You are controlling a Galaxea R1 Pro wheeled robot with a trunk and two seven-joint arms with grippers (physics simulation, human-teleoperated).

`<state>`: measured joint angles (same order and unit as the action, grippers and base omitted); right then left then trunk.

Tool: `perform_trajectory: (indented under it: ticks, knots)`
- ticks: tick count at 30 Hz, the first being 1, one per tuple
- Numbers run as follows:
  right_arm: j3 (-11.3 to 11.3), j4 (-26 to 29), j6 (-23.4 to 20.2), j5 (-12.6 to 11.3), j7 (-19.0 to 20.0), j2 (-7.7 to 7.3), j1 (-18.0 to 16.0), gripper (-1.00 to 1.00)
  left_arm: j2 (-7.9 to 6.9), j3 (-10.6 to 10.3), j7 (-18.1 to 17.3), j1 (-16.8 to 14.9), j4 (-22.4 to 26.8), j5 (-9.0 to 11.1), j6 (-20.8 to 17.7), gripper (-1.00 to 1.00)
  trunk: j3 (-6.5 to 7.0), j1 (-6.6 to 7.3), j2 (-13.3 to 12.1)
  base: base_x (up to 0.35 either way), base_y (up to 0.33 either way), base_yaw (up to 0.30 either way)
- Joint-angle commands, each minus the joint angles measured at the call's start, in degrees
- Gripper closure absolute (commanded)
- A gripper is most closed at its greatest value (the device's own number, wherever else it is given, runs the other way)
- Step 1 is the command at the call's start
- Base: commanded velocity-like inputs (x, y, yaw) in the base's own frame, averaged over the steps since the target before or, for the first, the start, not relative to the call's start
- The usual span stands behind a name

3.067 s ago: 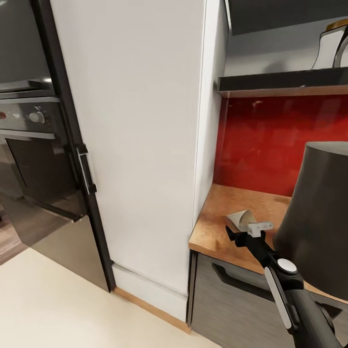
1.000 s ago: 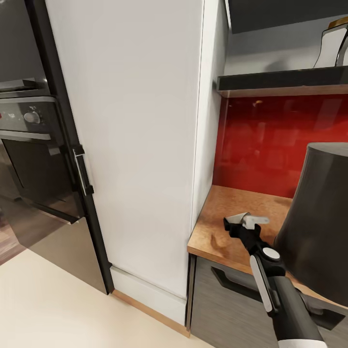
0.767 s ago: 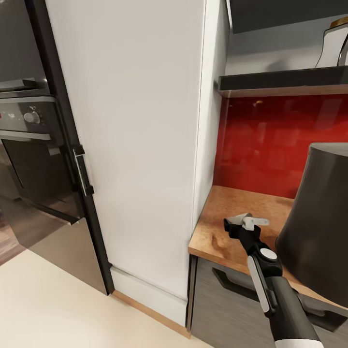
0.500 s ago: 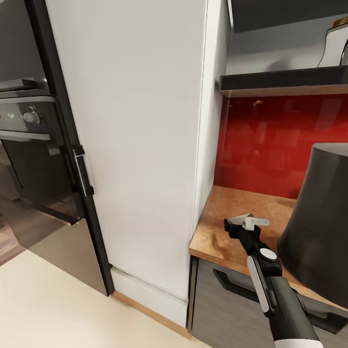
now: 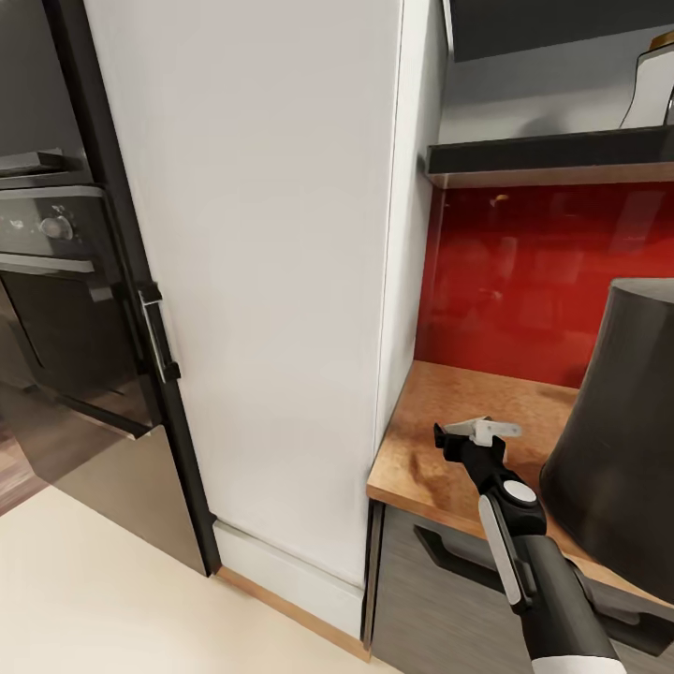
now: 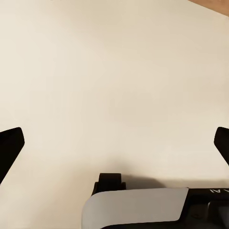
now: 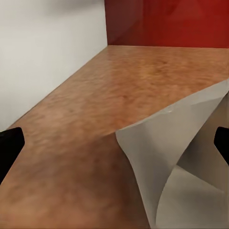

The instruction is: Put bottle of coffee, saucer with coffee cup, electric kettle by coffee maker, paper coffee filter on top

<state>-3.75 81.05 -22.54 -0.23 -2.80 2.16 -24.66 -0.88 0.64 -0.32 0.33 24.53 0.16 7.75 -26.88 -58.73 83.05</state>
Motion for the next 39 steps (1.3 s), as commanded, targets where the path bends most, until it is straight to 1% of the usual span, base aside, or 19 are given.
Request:
perform_trajectory:
  ticks: [1, 15, 22, 34, 39]
  knots:
    - [0.0, 0.1, -0.3, 0.0, -0.1, 0.03, 0.0, -1.00, 0.00, 0.1, 0.0, 0.0, 0.1, 0.0, 0.1, -1.00, -0.05, 0.00, 0.0, 0.004, 0.000, 0.000]
    - [-0.1, -0.5, -0.3, 0.0, -0.5, 0.03, -0.2, -1.00, 0.00, 0.1, 0.0, 0.0, 0.1, 0.0, 0.1, -1.00, -0.05, 0.00, 0.0, 0.001, 0.000, 0.000]
    - [-0.1, -1.2, -0.3, 0.0, -0.5, 0.03, -0.6, -1.00, 0.00, 0.1, 0.0, 0.0, 0.1, 0.0, 0.1, -1.00, -0.05, 0.00, 0.0, 0.092, 0.000, 0.000]
    - [-0.2, -1.8, -0.3, 0.0, -0.6, 0.03, -0.7, -1.00, 0.00, 0.1, 0.0, 0.0, 0.1, 0.0, 0.1, -1.00, -0.05, 0.00, 0.0, 0.009, 0.000, 0.000]
    - [-0.2, -2.2, -0.3, 0.0, -2.1, 0.03, -0.8, -1.00, 0.00, 0.1, 0.0, 0.0, 0.1, 0.0, 0.1, -1.00, -0.05, 0.00, 0.0, 0.000, 0.000, 0.000]
